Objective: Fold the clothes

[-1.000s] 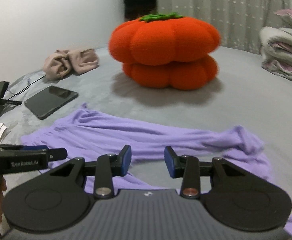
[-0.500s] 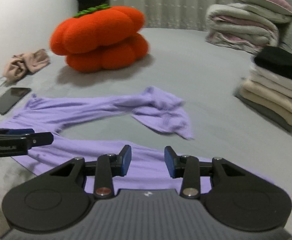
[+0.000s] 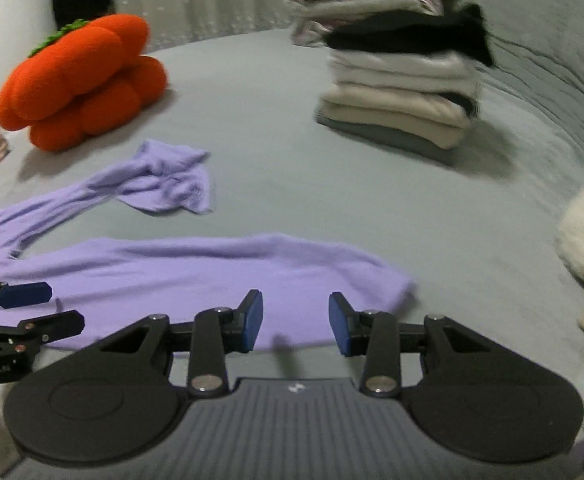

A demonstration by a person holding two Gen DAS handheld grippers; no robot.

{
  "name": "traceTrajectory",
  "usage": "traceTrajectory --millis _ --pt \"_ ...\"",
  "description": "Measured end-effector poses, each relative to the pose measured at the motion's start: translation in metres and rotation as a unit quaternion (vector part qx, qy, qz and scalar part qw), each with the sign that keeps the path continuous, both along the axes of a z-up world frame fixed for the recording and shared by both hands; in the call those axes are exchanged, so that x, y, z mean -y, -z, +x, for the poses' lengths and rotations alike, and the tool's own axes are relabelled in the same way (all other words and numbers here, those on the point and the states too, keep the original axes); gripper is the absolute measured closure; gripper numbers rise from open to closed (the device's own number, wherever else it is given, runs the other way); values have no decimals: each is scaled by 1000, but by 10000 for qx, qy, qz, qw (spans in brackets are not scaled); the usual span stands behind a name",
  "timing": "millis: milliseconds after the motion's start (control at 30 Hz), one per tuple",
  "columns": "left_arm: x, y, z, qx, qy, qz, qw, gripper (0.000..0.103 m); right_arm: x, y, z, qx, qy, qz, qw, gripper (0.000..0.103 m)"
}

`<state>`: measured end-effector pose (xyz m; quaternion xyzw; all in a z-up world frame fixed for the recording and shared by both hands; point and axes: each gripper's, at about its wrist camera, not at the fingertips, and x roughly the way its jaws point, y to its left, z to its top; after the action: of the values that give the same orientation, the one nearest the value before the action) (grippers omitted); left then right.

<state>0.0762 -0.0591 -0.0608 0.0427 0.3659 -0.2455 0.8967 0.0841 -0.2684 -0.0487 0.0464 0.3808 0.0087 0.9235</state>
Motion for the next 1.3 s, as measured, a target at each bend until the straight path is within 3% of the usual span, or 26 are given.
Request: traceTrajectory --millis 233,333,500,567,633,667,733,867,1067,1167,1300 --pt "23 12 -7 -15 833 -18 9965 61 38 10 -13 -164 318 487 9982 62" --pt "27 16 -5 58 907 23 9959 67 47 21 -11 -300 358 849 9953 62" --pt "28 16 -2 54 972 -65 9952 76 45 25 -3 -105 438 865 9952 63" --pt "29 17 -2 62 1003 -54 9949 81 42 25 1 10 495 712 9962 68" --pt "31 18 -3 113 957 0 9953 97 40 26 6 100 632 527 9966 90" --pt "31 19 -3 135 924 17 9956 101 40 25 8 155 698 463 9964 93" --pt "32 16 -4 210 823 -36 9964 102 43 21 11 311 818 474 9950 99" --pt "29 3 -8 557 646 -214 9961 103 48 9 14 656 1005 513 9914 100" --pt "8 -34 -8 1027 300 -810 9910 103 55 -24 12 1324 1011 818 9826 101" --pt "3 -42 -9 974 359 -996 9896 103 58 -36 9 1520 999 938 9788 101" --pt "6 -35 -13 670 580 -950 9915 103 53 -37 6 1318 995 657 9841 101"
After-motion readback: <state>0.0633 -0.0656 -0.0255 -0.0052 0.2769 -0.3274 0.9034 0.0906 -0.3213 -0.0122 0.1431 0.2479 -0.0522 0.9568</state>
